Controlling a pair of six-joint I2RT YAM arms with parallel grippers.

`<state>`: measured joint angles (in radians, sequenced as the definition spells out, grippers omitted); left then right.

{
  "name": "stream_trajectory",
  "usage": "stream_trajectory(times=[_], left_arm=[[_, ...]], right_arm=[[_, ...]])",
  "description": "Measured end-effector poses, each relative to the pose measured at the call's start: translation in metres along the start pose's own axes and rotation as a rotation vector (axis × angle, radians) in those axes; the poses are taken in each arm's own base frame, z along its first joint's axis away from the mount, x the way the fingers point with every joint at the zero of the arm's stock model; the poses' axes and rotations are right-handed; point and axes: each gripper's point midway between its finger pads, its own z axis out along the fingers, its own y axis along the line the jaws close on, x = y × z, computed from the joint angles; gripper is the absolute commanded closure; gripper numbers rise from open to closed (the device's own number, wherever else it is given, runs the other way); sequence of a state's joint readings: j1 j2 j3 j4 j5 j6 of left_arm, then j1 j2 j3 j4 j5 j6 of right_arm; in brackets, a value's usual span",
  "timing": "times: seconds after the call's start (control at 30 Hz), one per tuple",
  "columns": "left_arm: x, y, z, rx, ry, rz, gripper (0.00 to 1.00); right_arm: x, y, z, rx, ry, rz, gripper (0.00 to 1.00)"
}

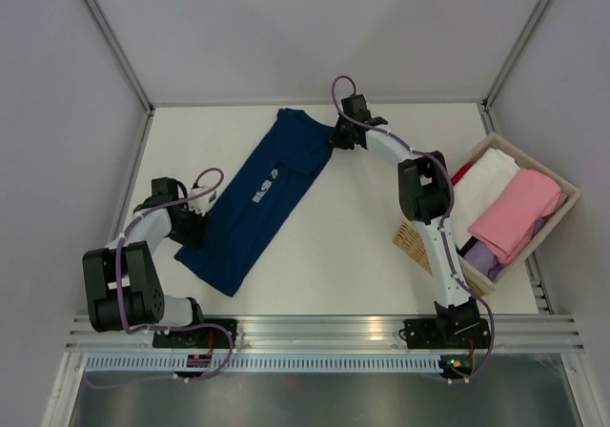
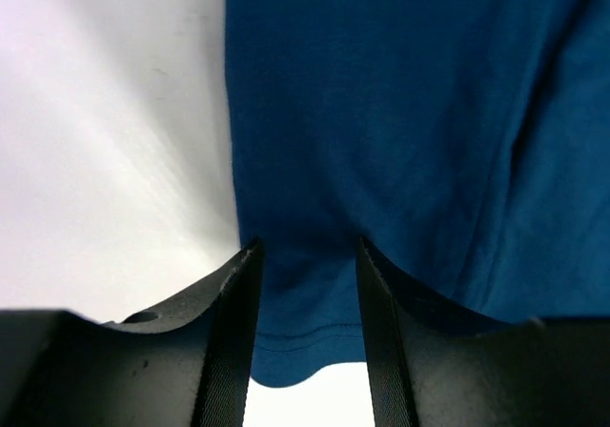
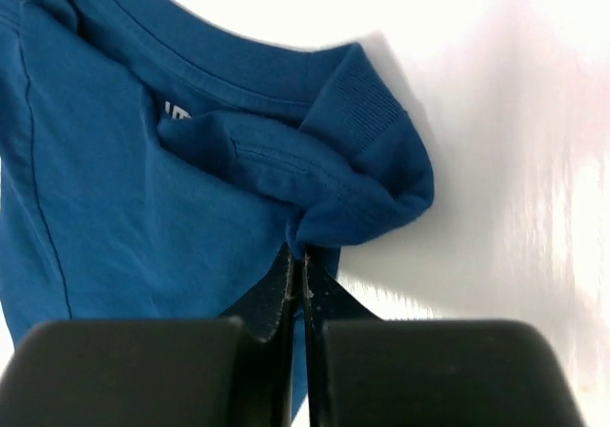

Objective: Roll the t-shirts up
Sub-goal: Fold the tshirt

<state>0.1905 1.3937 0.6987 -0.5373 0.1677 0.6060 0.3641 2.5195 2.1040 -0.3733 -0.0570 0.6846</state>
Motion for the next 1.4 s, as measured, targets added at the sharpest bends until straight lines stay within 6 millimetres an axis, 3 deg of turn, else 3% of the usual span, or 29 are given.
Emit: stream_trajectory(times=[0.17, 0.3, 0.5, 0.53, 0.57, 0.67, 0.8, 0.93, 1.0, 1.07, 1.13, 1.2, 1.3, 1.4], left_arm=[[-0.002, -0.026, -0.008, 0.114, -0.041, 0.024, 0.48], [-0.006, -0.054, -0.009, 0.212, -0.042, 0.076, 0.48], [-0.02, -0.123, -0.01, 0.369, -0.039, 0.316, 0.48], [-0.021, -0.134, -0.01, 0.394, -0.037, 0.353, 0.48], [-0.02, -0.143, -0.011, 0.413, -0.035, 0.382, 0.48], [-0.02, -0.16, -0.015, 0.458, -0.037, 0.425, 0.48], [-0.027, -0.171, -0.031, 0.481, -0.078, 0.458, 0.48], [-0.058, -0.168, -0.063, 0.44, -0.195, 0.477, 0.48], [-0.079, -0.158, -0.08, 0.369, -0.252, 0.471, 0.48], [-0.094, -0.145, -0.09, 0.3, -0.283, 0.434, 0.47], [-0.102, -0.124, -0.095, 0.227, -0.29, 0.351, 0.47], [-0.101, -0.093, -0.096, 0.166, -0.289, 0.214, 0.47], [-0.087, -0.042, -0.098, 0.062, -0.274, 0.008, 0.47], [-0.077, -0.02, -0.1, 0.011, -0.268, -0.085, 0.47]], right_arm=[[-0.013, 0.008, 0.011, -0.03, -0.02, 0.024, 1.0], [-0.032, 0.032, 0.016, -0.126, -0.047, 0.078, 0.96], [-0.079, 0.078, -0.001, -0.3, -0.157, 0.125, 0.68], [-0.084, 0.083, -0.004, -0.319, -0.176, 0.123, 0.58], [-0.088, 0.085, -0.006, -0.33, -0.188, 0.125, 0.54], [-0.09, 0.081, -0.005, -0.325, -0.198, 0.112, 0.41], [-0.085, 0.06, -0.001, -0.278, -0.178, 0.099, 0.4], [-0.07, 0.033, -0.005, -0.203, -0.125, 0.057, 0.4], [-0.055, 0.016, -0.013, -0.153, -0.101, 0.004, 0.4], [-0.031, -0.004, -0.035, -0.083, -0.065, -0.073, 0.41], [-0.005, -0.002, -0.064, -0.067, -0.043, -0.167, 0.41], [0.038, 0.02, -0.105, -0.11, -0.021, -0.31, 0.41], [0.12, 0.075, -0.168, -0.275, 0.001, -0.575, 0.41], [0.209, 0.119, -0.214, -0.453, 0.05, -0.825, 0.41]])
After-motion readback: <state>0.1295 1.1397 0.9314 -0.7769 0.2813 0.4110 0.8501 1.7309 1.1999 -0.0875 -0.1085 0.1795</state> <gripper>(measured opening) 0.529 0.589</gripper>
